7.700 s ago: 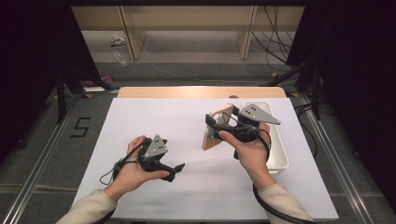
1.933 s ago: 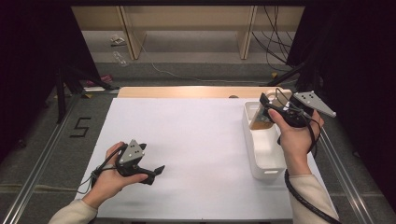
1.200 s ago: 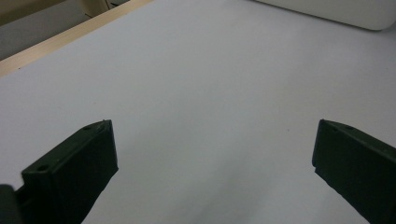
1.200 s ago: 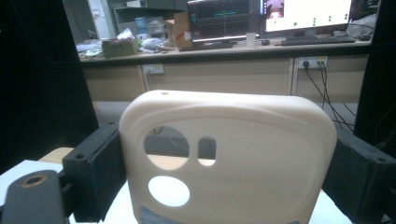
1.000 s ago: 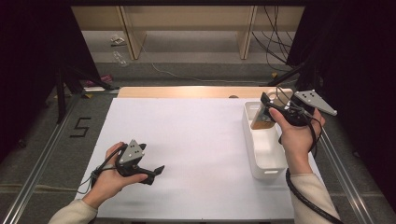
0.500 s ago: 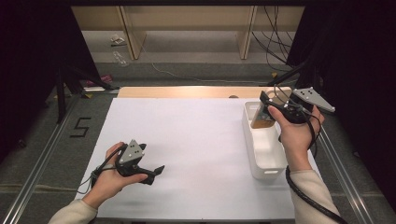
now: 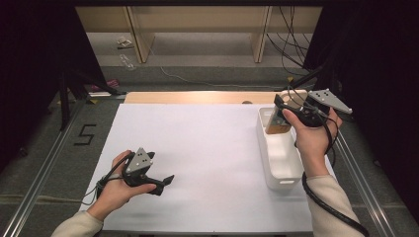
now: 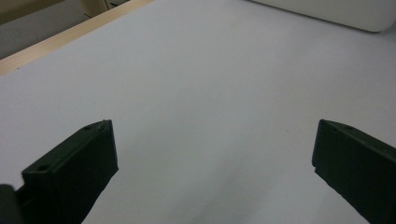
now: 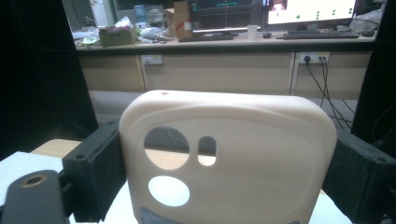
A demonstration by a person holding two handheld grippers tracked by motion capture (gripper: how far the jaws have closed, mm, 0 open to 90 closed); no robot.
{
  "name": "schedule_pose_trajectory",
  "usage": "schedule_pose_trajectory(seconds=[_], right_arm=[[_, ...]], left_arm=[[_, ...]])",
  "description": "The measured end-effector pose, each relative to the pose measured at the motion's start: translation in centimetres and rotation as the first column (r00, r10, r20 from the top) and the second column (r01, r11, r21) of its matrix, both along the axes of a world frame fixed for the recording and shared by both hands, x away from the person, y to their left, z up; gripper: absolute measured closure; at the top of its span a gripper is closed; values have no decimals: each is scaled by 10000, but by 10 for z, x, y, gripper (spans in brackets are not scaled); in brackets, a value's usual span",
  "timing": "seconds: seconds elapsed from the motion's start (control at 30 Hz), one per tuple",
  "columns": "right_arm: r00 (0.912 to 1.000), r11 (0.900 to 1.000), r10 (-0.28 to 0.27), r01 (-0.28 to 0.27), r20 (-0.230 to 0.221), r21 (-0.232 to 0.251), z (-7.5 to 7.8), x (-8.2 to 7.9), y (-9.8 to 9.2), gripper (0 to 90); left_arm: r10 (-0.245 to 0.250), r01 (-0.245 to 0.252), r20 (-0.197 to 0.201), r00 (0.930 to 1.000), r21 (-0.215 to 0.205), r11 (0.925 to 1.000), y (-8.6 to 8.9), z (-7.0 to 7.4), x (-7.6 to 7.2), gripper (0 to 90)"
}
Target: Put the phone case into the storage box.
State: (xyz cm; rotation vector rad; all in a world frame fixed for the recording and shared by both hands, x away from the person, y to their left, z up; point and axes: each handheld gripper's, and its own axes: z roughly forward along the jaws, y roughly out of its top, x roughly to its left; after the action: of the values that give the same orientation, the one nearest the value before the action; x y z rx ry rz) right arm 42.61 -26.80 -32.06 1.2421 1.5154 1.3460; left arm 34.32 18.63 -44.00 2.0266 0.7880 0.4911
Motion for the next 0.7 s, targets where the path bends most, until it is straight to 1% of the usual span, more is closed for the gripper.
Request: schedule_pose_trajectory(seconds=[0.7], right_arm=[[9998, 10000, -52, 51, -171, -21, -1, 13, 1, 120]], left_arm=[[31, -31, -22, 10000, -54, 10000, 1, 0, 0, 0]])
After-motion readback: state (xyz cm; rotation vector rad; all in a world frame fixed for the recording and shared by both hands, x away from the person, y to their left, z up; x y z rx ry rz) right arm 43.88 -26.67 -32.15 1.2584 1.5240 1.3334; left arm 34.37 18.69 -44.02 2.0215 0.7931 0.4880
